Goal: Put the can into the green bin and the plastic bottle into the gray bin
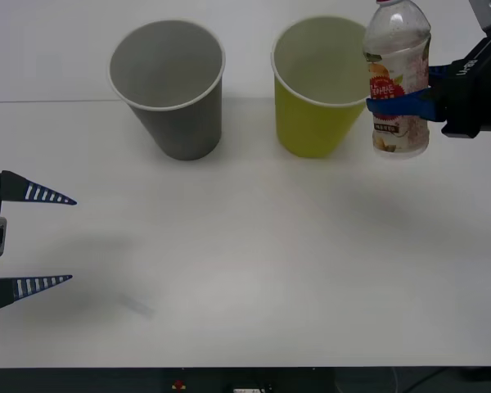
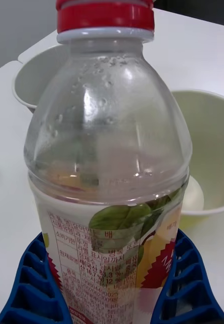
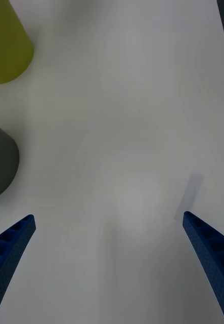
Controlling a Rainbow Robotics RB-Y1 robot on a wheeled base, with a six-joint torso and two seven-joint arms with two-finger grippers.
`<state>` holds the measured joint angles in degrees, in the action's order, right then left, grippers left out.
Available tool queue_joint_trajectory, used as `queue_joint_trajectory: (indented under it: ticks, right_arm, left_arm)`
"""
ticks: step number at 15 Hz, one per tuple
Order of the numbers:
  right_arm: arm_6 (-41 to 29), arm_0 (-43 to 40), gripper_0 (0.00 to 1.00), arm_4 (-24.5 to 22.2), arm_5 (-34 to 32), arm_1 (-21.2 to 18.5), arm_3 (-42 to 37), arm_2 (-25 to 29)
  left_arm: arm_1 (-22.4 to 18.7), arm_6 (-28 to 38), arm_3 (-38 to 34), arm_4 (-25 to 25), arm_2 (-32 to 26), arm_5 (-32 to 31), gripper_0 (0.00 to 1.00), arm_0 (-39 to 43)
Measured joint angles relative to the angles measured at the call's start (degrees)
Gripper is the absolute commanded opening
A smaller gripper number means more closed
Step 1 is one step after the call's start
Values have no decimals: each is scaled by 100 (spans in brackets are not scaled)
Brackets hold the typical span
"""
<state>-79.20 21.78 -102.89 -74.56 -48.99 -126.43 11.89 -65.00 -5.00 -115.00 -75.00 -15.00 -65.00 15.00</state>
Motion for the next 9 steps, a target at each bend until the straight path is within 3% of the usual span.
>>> queue_joint_trajectory:
  ticks: [5,9]
  right_arm:
    - [0,1506,0,-7,0,-106,793,-1084]
    - [0,2684,0,-68,1,180,1648,-1927]
  left_arm:
    - [0,0,0,0,0,0,100,0]
    - [0,0,0,0,0,0,100,0]
